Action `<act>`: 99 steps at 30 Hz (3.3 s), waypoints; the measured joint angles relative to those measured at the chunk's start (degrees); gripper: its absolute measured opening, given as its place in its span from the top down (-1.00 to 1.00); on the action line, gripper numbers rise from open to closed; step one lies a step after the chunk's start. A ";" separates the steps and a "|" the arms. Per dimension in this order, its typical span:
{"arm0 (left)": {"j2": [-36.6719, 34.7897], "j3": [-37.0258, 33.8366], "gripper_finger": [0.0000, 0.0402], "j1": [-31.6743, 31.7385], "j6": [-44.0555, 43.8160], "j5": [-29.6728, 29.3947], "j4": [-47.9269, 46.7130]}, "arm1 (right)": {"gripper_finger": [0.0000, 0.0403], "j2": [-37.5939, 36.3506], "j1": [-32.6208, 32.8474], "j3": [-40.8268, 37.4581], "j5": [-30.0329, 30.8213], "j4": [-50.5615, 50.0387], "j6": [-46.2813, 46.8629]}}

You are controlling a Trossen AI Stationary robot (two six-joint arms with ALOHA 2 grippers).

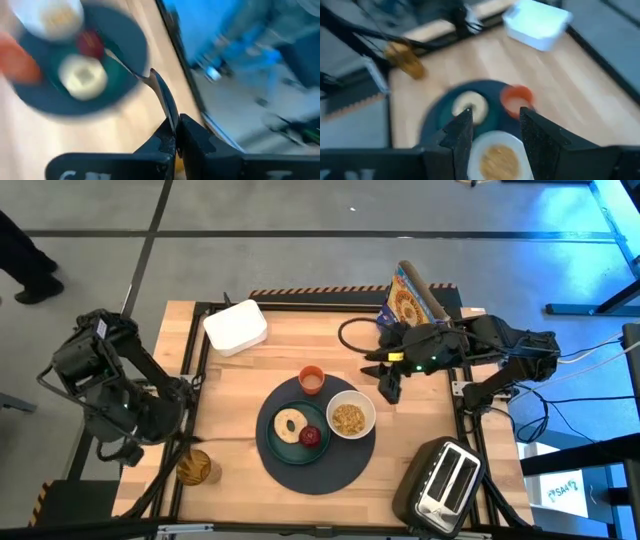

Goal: Arrange a breakfast setting
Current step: Put the black spoon on the black table mat to the left side of the blue plate

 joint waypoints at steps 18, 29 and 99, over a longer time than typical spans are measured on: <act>11.96 0.02 0.97 15.41 61.28 -4.67 27.23 | 0.25 15.17 -0.37 -0.13 -51.94 26.15 2.91; 16.24 0.02 0.97 18.56 72.49 -7.22 28.61 | 0.25 17.41 -0.37 -0.11 -57.38 25.08 7.75; 5.72 -22.11 0.24 11.11 -47.65 -75.72 18.64 | 1.00 16.02 0.96 -0.09 9.64 43.10 -16.52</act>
